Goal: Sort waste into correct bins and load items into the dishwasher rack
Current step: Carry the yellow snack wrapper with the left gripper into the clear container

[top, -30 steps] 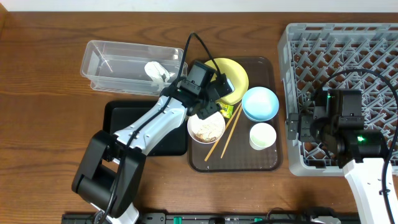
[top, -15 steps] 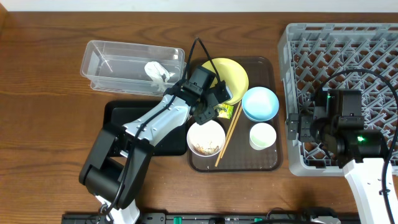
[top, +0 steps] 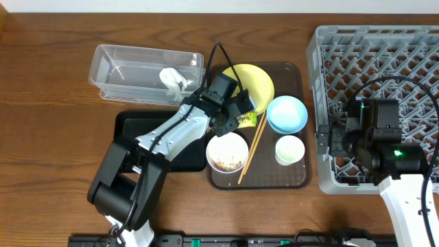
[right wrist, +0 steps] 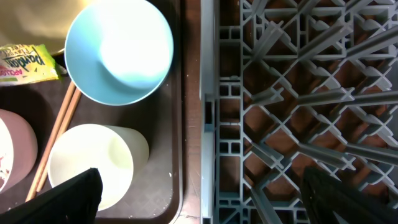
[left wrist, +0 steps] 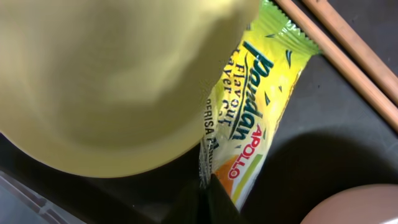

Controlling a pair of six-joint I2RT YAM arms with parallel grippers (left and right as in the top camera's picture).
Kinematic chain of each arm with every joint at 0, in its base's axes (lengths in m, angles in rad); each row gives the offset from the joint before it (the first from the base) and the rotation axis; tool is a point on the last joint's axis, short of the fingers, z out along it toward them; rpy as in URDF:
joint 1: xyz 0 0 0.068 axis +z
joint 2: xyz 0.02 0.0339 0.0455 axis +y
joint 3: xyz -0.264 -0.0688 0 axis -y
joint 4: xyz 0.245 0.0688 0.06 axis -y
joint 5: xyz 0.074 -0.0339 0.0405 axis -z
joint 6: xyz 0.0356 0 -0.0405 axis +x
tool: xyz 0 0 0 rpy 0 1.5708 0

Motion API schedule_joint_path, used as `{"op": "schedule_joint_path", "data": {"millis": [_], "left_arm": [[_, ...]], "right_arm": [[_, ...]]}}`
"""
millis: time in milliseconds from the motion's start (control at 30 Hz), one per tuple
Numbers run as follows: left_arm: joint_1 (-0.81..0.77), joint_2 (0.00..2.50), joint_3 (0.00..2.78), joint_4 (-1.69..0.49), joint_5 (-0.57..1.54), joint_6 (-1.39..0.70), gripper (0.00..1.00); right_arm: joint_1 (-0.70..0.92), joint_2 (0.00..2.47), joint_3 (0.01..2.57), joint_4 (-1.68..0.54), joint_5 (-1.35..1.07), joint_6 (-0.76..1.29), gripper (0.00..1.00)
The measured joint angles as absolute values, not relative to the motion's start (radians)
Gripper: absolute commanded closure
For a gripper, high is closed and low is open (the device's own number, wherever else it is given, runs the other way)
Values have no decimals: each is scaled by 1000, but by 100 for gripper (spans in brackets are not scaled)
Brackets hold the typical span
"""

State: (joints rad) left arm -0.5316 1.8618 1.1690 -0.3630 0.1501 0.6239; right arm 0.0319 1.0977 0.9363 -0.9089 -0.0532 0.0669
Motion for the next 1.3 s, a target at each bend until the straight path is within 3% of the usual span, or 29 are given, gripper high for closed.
{"op": "schedule_joint_path", "data": {"millis": [233,433,633,900,967,1033,1100,1300], "left_arm": [[-530,1836,1169,-371,150,486,94],[-485,1658,1167,-350,134,331,94],[-338,1539,1168,-252,4,96,94],[-118,1623,1168,-200,-68,-303,92],[-93,1665,1168,-190,-75,-393,84],[-81,1703,1168,-180,-79,-452,58],[-79,1721,1167,-181,-80,-486,54],[-81,1682,1167,-212,-78,-503,54]], "right_arm": [[32,1098,936,-909,-53,67,1],[32,1098,936,-909,-53,67,1],[32,1098,936,-908,-54,67,1],[32,1098,936,-908,-54,67,1],[32,1098,936,-909,-54,67,1],[32,1098,936,-909,-54,67,1],[32,1098,936,-909,-54,67,1],[32,1098,936,-909,-54,67,1]]}}
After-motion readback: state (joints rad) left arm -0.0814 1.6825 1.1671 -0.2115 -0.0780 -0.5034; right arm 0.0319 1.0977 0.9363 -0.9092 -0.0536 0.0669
